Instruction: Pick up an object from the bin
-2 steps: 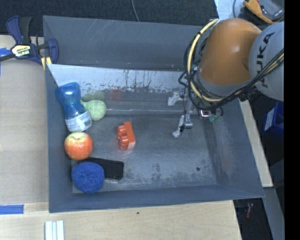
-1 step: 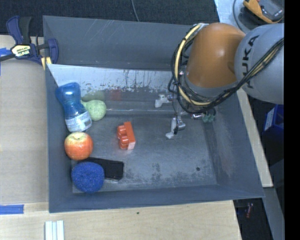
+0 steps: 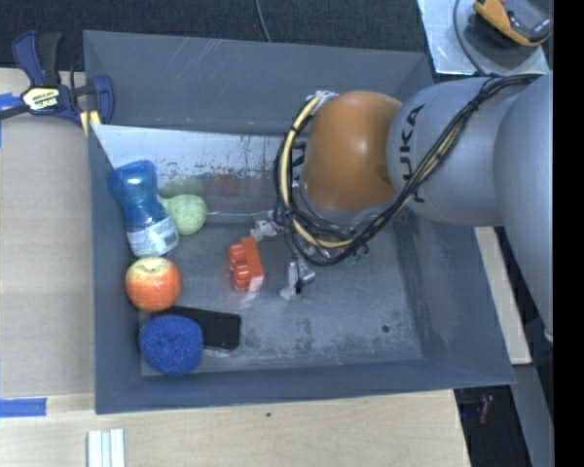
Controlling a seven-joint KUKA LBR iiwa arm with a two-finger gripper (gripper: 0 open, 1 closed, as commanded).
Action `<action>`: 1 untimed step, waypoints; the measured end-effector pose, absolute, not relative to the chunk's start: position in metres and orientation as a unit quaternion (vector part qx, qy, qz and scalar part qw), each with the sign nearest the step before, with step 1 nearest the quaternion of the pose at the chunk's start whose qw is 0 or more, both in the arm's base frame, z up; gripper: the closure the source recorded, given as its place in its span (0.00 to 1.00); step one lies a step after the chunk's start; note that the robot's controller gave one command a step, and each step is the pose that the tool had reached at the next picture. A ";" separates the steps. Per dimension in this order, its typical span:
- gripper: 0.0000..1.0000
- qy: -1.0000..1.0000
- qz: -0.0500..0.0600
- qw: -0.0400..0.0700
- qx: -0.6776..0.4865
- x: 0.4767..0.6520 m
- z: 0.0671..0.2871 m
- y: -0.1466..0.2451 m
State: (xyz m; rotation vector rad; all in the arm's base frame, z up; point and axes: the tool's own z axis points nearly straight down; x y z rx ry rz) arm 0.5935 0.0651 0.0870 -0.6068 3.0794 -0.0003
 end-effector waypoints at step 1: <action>0.00 0.962 -0.002 0.006 -0.274 0.607 0.093 0.113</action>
Offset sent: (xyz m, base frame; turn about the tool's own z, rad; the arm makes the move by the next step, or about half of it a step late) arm -0.0100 0.0735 -0.0170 0.1610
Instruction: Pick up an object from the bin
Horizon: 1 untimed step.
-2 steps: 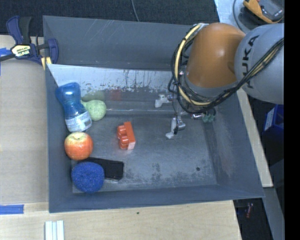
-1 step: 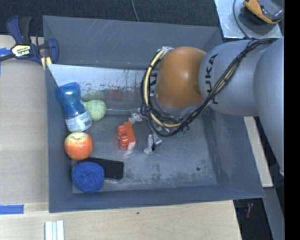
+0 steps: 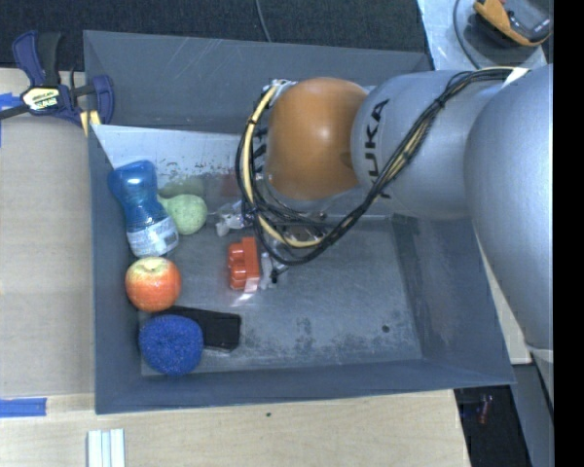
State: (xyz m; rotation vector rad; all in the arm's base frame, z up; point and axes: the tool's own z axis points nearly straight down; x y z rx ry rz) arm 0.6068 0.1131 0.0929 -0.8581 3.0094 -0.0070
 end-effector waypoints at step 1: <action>1.00 0.994 0.001 0.007 -0.113 0.587 0.074 0.139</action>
Offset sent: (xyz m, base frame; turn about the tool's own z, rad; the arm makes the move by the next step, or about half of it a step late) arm 0.0000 0.0000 0.0000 0.0000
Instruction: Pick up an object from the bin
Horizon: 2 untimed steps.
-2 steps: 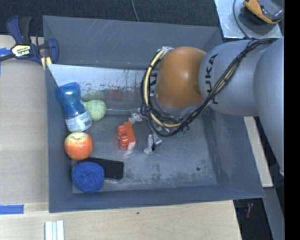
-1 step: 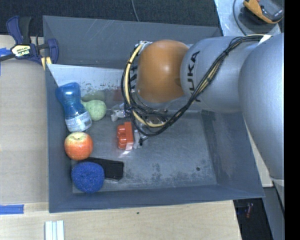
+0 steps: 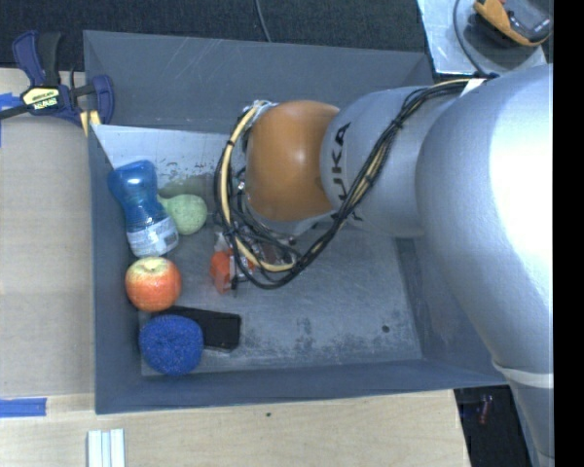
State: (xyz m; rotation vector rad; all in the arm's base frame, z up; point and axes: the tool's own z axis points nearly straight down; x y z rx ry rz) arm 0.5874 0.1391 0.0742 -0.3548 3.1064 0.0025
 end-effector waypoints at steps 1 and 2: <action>1.00 0.994 0.001 0.007 -0.113 0.587 0.074 0.139; 1.00 0.995 0.000 0.003 -0.103 0.589 0.131 0.126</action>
Offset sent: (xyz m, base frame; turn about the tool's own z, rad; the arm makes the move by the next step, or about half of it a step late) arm 0.0090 -0.0278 0.1316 0.0462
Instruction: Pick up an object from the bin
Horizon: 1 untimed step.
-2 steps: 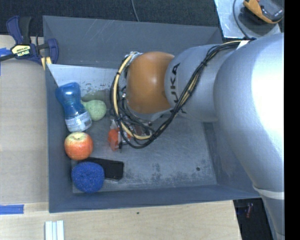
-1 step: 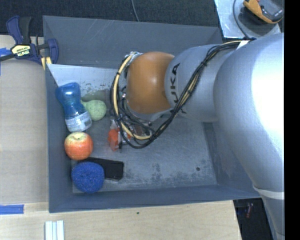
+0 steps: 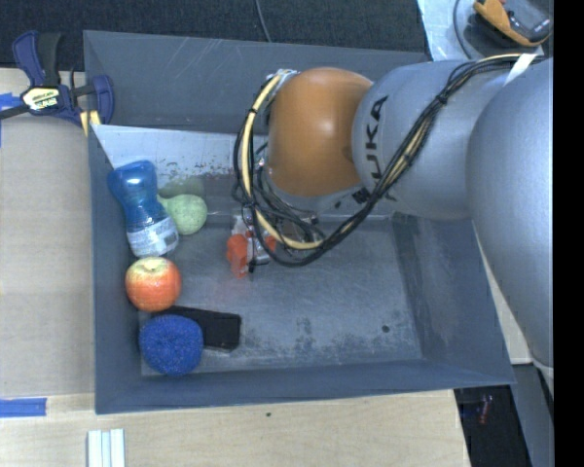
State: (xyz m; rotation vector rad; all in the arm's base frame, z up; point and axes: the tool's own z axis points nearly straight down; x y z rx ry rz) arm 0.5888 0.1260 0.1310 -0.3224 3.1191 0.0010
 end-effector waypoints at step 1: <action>1.00 0.994 0.000 0.000 -0.112 0.563 0.205 0.136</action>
Offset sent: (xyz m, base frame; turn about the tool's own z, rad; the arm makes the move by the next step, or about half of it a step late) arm -0.0086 0.0043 0.0787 0.0177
